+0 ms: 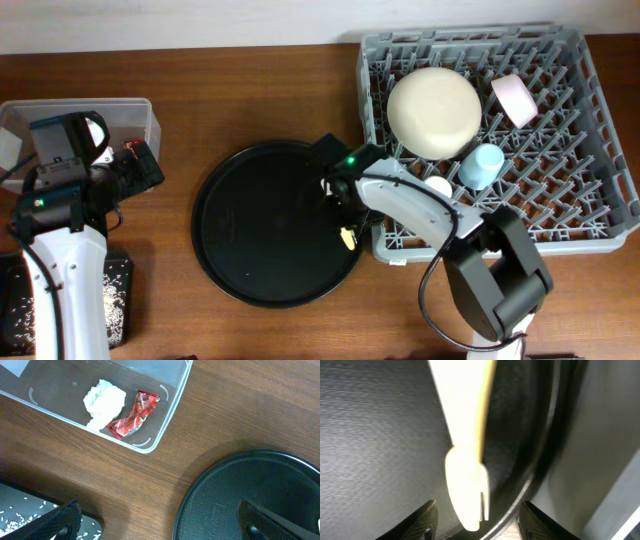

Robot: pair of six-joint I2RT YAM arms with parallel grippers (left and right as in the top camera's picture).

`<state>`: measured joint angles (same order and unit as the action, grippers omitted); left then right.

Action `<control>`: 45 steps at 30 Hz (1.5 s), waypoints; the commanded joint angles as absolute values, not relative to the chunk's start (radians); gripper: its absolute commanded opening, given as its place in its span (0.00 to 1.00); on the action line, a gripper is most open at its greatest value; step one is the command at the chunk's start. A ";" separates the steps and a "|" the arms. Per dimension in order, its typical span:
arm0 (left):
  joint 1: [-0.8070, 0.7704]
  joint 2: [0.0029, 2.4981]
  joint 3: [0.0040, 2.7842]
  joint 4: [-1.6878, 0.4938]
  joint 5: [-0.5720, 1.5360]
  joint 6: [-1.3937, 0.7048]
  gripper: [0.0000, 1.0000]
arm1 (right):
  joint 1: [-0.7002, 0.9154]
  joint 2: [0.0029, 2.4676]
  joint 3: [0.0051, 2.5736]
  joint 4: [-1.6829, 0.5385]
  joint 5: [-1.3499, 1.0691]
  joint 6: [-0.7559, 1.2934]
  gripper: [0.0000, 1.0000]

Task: Sort waste into correct bins and load items into the dishwasher rack
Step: 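Grasp the yellow spoon on the black tray with the right gripper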

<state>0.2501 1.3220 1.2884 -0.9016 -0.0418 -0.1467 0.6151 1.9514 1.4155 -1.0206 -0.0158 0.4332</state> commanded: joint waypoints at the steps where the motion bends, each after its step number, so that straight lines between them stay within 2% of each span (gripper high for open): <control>1: 0.252 1.314 1.297 -0.903 -0.042 -0.142 0.99 | 0.519 1.930 1.412 -1.057 0.002 0.397 0.56; 4: 0.252 1.314 1.297 -0.903 -0.042 -0.142 0.99 | 0.532 1.929 1.413 -1.029 -0.051 0.348 0.57; 10: 0.252 1.314 1.297 -0.903 -0.042 -0.142 0.99 | 0.681 1.929 1.412 -0.973 -0.029 0.330 0.57; 24: 0.252 1.314 1.297 -0.903 -0.042 -0.142 0.99 | 0.682 1.938 1.288 -0.843 0.039 0.375 0.53; 30: 0.252 1.314 1.297 -0.903 -0.042 -0.142 0.99 | 0.682 1.938 1.282 -0.833 0.057 0.375 0.44; 45: 0.252 1.314 1.297 -0.903 -0.042 -0.142 0.99 | 0.680 1.936 1.285 -0.807 0.091 0.371 0.44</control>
